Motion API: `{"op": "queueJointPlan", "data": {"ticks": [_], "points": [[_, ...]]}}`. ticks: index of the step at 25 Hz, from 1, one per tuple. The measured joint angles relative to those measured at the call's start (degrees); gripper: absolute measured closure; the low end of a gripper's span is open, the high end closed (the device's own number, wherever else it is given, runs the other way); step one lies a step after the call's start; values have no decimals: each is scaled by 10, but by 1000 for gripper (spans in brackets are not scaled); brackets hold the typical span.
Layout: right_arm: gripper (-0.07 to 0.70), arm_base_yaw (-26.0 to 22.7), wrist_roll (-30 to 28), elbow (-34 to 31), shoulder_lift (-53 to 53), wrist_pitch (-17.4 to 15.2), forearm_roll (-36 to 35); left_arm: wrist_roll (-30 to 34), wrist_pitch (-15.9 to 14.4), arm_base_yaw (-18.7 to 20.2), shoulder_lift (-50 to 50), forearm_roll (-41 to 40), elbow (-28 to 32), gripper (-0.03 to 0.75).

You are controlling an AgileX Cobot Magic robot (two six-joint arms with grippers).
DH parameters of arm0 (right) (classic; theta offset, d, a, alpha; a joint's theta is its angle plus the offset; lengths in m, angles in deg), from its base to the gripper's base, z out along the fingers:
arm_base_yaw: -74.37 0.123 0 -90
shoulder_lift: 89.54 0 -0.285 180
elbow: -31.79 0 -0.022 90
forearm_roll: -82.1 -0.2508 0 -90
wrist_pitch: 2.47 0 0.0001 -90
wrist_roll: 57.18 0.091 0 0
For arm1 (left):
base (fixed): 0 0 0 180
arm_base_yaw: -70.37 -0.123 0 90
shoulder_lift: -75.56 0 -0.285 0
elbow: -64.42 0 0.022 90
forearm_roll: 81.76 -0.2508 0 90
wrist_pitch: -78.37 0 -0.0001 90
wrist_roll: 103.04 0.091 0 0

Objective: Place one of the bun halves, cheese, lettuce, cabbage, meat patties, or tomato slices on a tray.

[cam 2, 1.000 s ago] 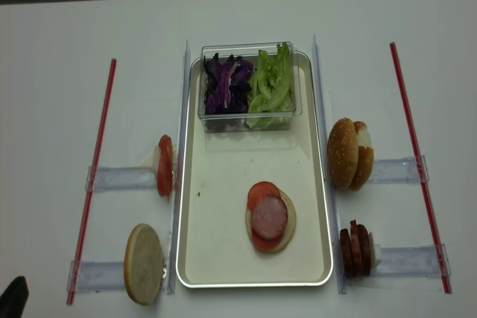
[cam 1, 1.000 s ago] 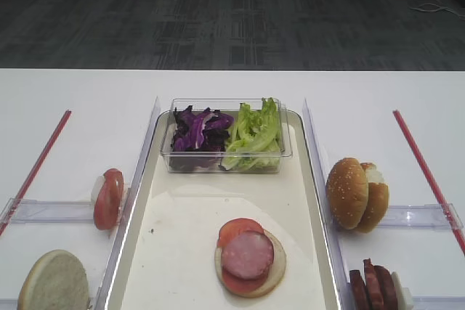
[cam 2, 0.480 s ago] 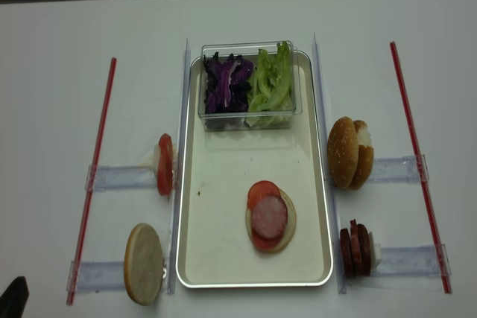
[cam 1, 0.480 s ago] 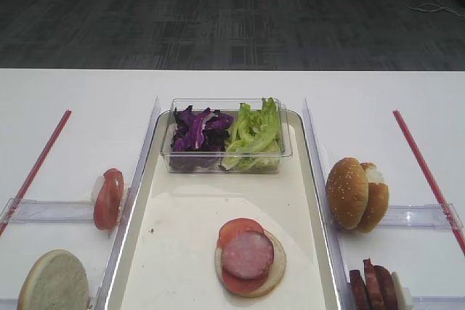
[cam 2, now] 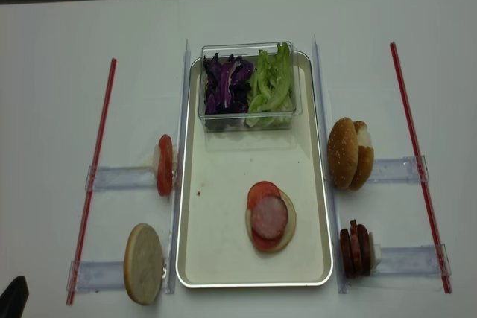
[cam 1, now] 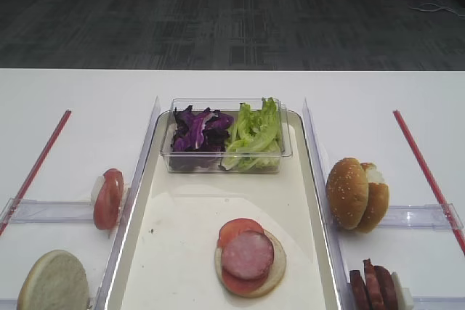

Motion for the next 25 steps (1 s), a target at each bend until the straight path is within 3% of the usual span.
{"op": "queueJointPlan", "data": {"ticks": [25], "points": [[178, 0, 0, 0, 0, 0, 0, -1, 0, 0, 0, 0, 0, 316]]}}
